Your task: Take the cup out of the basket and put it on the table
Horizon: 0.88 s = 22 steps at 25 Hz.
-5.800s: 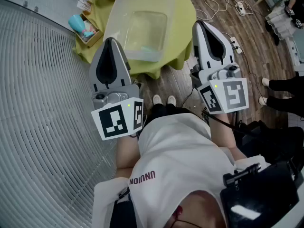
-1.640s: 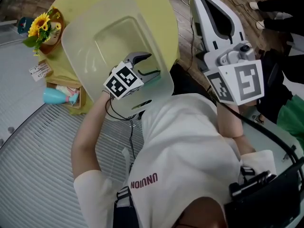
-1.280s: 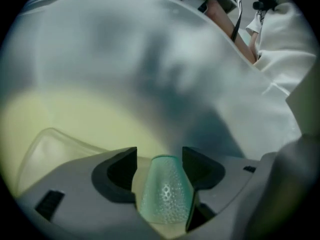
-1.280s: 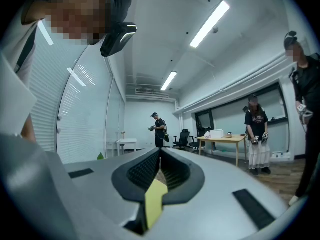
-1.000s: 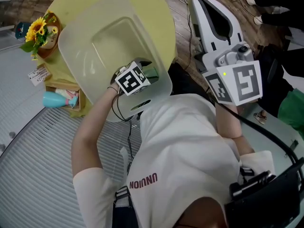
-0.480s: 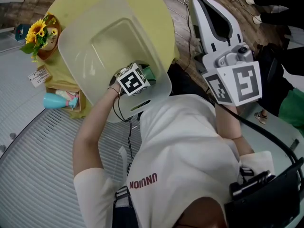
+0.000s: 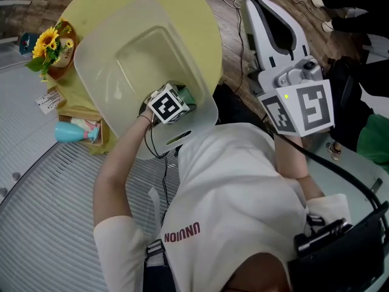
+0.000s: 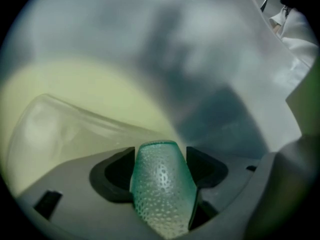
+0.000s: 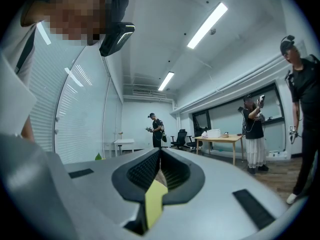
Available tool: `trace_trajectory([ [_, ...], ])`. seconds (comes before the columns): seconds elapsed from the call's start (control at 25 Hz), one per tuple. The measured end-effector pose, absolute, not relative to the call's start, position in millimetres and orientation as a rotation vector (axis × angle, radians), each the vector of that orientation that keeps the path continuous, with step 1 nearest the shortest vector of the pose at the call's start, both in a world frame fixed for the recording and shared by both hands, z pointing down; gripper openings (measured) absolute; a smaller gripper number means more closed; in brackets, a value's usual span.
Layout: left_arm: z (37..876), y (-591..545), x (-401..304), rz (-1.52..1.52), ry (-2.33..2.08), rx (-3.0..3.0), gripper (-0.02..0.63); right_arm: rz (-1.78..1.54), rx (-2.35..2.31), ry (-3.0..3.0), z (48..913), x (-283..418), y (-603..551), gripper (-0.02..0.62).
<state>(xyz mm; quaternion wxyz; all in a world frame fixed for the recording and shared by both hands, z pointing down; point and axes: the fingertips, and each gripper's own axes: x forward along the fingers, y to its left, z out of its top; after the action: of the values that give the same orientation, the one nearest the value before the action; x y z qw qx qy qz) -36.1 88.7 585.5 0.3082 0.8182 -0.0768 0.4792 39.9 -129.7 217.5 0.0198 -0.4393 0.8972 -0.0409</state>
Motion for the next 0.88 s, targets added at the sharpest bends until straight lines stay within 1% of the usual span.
trace_trajectory([
  [0.32, 585, 88, -39, 1.313, -0.204, 2.166, 0.331, -0.133, -1.361, 2.776, 217, 40, -131, 0.021],
  [0.88, 542, 46, -42, 1.184, -0.427, 2.257, 0.331, -0.129, -1.314, 2.78, 212, 34, -130, 0.021],
])
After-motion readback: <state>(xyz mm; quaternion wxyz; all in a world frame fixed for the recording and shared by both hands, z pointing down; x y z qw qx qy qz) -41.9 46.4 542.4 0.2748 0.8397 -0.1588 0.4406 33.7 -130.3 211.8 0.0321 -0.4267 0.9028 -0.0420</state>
